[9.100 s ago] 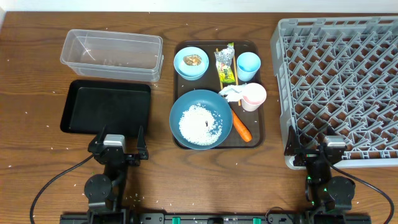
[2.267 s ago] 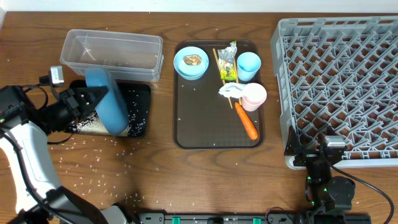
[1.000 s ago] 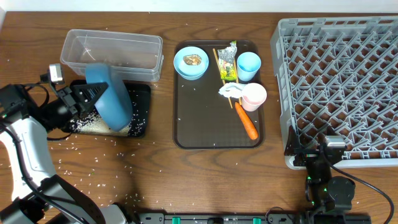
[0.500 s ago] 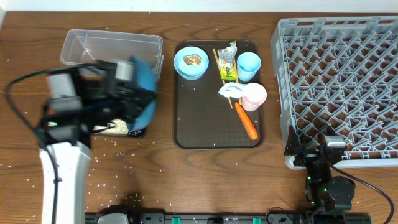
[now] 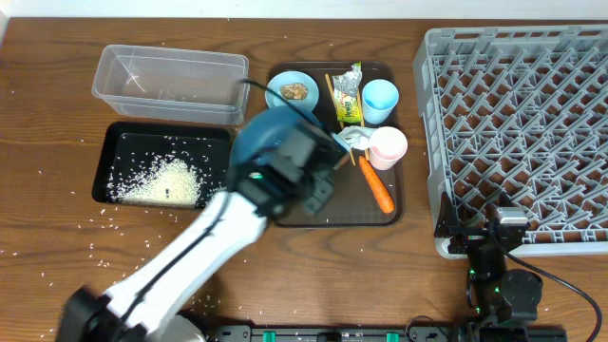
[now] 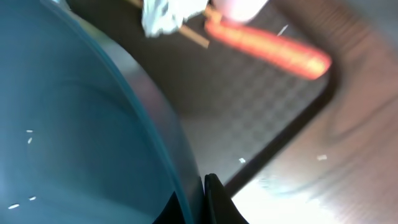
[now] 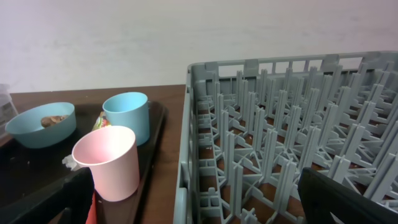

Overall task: Sort waste into correct bins and load items into the dishwasher rack
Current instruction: 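Shake the tilted blue plate again over the black tray with the left gripper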

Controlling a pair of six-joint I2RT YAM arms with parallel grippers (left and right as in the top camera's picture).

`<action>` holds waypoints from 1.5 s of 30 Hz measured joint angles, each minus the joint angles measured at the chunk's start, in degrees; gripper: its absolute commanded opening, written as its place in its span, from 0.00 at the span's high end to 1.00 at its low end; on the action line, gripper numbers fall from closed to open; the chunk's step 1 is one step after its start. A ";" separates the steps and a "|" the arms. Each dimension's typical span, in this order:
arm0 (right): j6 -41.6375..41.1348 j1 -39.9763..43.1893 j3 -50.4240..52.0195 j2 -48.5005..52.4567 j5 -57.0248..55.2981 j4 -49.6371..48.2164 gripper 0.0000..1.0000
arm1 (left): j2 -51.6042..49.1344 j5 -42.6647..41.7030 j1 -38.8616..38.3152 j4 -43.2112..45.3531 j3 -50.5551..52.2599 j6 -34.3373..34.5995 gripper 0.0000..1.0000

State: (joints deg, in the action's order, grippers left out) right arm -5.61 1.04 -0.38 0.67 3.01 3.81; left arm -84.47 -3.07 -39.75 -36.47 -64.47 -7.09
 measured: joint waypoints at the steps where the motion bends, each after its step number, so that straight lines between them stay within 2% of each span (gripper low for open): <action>1: 0.02 0.00 0.00 0.00 0.00 0.00 0.01 | -1.62 2.23 -1.03 0.09 0.00 0.02 0.94; 9: 0.00 0.02 0.00 0.00 0.00 0.00 0.01 | -4.74 16.61 -3.19 -0.79 0.00 6.45 0.94; 12: 0.00 0.00 0.00 0.00 0.00 0.00 0.01 | -2.43 19.69 -2.60 -1.07 0.00 10.32 0.94; 15: 0.00 0.00 0.00 0.00 0.00 0.00 0.01 | 3.93 20.92 -0.33 -1.09 -0.02 13.55 0.94; 18: 0.02 0.00 0.00 0.00 0.02 0.00 0.00 | 13.03 21.84 5.05 -1.70 -0.33 15.74 0.94; 23: 0.00 0.00 0.00 0.00 0.00 -0.02 0.01 | 24.63 20.35 19.32 -2.95 -1.53 17.25 0.94; 26: 0.00 0.00 0.00 0.00 0.00 0.02 0.01 | 28.48 11.28 30.62 -3.32 -1.57 17.33 0.94; 28: 0.00 0.00 0.00 0.00 0.02 0.00 0.01 | 29.51 2.12 38.73 -3.37 -1.57 17.07 0.94; 35: 0.02 0.00 0.00 0.00 0.00 0.00 0.01 | 25.42 -37.79 63.80 -2.51 -1.57 12.79 0.94; 38: 0.02 0.00 0.00 0.00 0.00 -0.02 0.01 | 20.83 -53.75 70.64 -2.01 -1.57 9.84 0.94; 42: 0.02 0.00 0.00 0.00 0.00 -0.02 0.01 | 13.49 -70.82 75.91 -2.05 -1.57 6.05 0.94; 45: 0.02 0.00 0.00 0.00 0.00 -0.02 0.01 | 8.02 -77.59 77.40 -2.43 -1.57 4.59 0.94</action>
State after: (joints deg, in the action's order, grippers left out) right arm -5.58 1.04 -0.38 0.67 3.01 3.79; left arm -76.44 -80.66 37.65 -38.89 -66.04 -2.50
